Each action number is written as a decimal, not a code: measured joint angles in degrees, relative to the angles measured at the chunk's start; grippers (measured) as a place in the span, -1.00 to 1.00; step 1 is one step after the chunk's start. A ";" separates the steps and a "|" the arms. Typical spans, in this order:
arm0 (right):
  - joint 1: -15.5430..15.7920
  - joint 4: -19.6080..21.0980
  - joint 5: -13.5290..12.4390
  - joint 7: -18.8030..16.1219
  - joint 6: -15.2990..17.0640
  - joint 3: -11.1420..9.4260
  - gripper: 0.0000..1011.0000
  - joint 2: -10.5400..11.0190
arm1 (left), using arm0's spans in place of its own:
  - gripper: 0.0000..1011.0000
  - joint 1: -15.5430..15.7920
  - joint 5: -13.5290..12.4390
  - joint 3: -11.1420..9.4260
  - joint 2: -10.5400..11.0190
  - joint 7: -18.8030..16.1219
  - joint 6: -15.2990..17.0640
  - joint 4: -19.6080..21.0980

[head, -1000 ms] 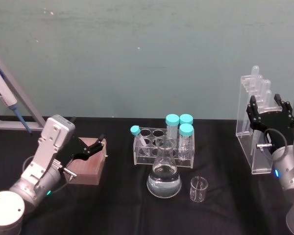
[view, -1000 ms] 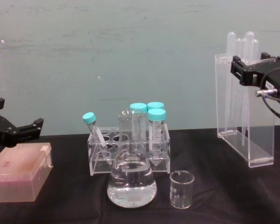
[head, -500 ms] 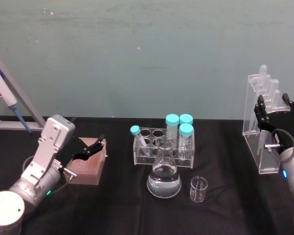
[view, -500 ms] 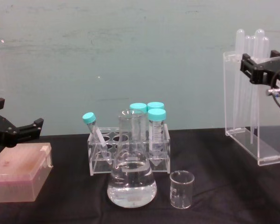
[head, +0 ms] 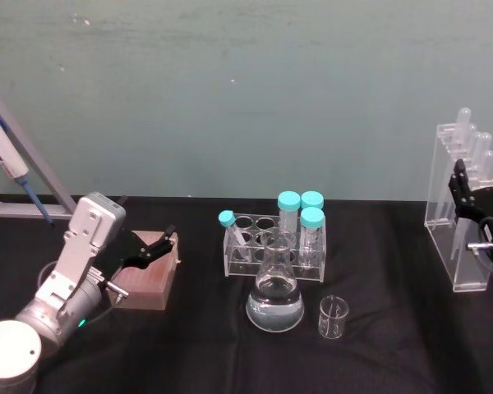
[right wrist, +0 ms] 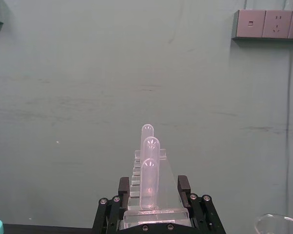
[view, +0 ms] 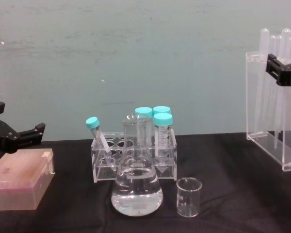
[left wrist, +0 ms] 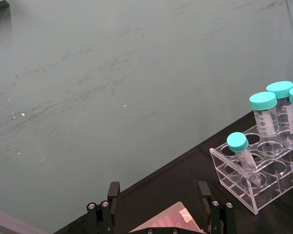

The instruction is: Place the experimental apparatus aside using one hand.

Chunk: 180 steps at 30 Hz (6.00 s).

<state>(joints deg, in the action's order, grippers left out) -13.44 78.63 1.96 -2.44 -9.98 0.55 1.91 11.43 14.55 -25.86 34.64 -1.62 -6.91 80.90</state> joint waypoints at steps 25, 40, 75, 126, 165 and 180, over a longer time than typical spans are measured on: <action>1.00 0.60 -3.30 -2.22 -0.83 -3.27 0.21 2.51 | 0.98 0.00 0.00 0.00 0.00 0.00 0.00 0.00; 0.20 -1.25 -4.80 -3.33 -1.94 -4.87 0.21 3.86 | 0.98 0.00 0.00 0.00 0.00 0.00 0.00 0.00; -2.22 -6.55 -6.52 -5.43 -4.32 -6.53 0.21 6.03 | 0.98 0.00 0.00 0.00 0.00 0.00 0.00 0.00; -4.48 -11.32 -8.63 -7.37 -5.59 -7.23 0.21 7.85 | 0.98 0.00 0.00 0.00 0.00 0.00 0.00 0.00; -5.33 -13.05 -9.13 -7.84 -6.46 -6.95 0.21 7.45 | 0.98 0.00 0.00 0.00 0.00 0.00 0.00 0.00; -5.78 -14.01 -9.10 -7.89 -6.61 -7.01 0.21 7.78 | 0.98 0.00 0.00 0.00 0.00 0.00 0.00 0.00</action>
<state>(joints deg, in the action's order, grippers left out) -19.22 64.62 -7.14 -10.33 -16.59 -6.46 9.69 11.43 14.55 -25.86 34.64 -1.62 -6.91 80.90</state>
